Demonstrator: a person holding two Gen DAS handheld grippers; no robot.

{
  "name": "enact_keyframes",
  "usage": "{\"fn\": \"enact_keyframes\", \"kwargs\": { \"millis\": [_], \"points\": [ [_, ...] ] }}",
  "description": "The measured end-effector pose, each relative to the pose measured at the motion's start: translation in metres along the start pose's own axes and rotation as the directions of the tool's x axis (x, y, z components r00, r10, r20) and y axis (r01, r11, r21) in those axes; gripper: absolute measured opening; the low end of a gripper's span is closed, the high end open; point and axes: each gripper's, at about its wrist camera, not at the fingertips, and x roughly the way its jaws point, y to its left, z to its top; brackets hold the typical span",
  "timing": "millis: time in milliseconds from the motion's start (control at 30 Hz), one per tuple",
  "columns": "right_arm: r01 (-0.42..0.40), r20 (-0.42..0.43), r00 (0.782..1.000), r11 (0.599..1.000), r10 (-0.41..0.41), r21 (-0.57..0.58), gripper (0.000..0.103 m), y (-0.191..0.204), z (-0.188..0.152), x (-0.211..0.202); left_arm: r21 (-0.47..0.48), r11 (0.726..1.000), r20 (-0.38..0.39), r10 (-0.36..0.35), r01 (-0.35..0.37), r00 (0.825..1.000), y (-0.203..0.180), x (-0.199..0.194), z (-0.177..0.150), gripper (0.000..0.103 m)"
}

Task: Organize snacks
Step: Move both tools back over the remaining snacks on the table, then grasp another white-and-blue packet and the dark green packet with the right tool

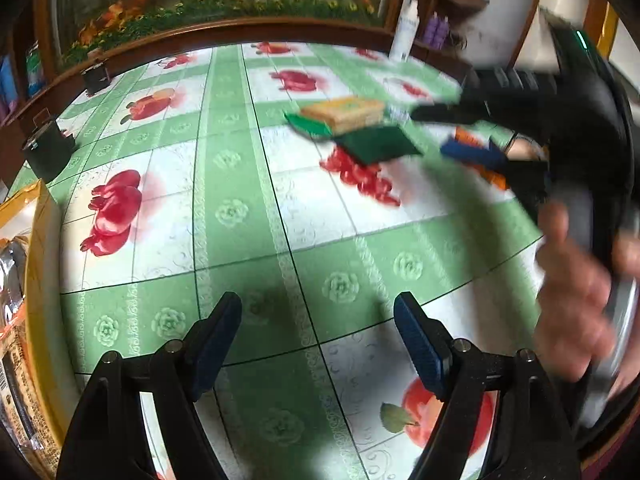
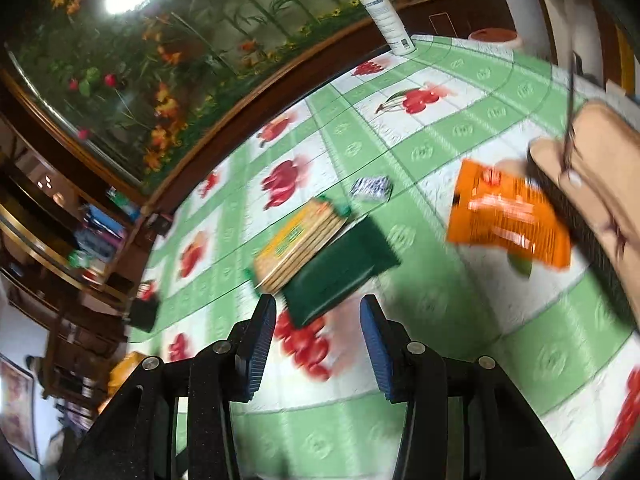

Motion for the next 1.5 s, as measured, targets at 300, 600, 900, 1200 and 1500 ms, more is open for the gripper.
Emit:
{"fn": "enact_keyframes", "kwargs": {
  "millis": [300,600,900,1200,1500],
  "points": [
    [0.113,0.006,0.993,0.972,-0.114,-0.205,0.047,0.032,0.057,0.061,-0.09,0.996,-0.007,0.01,-0.011,1.0,0.029,0.001,-0.001,0.078],
    [0.03,-0.117,0.991,0.968,-0.061,-0.249,0.047,0.02,0.037,0.071,-0.1,0.995,0.014,0.022,-0.021,1.0,0.032,-0.009,-0.004,0.078],
    [-0.135,-0.239,0.969,0.938,0.059,-0.318,0.047,0.026,-0.037,0.015,-0.121,0.993,0.074,0.023,-0.014,0.997,0.037,-0.025,-0.002,0.078],
    [0.123,0.007,0.992,0.946,-0.126,-0.3,0.047,-0.002,0.059,0.025,-0.108,0.994,0.056,0.028,-0.022,0.998,0.037,-0.018,-0.001,0.078],
    [0.157,-0.059,0.981,0.933,-0.186,-0.324,0.036,-0.012,0.078,0.075,-0.102,0.995,0.037,0.021,-0.017,0.999,0.036,-0.015,-0.002,0.078]
  ]
}}
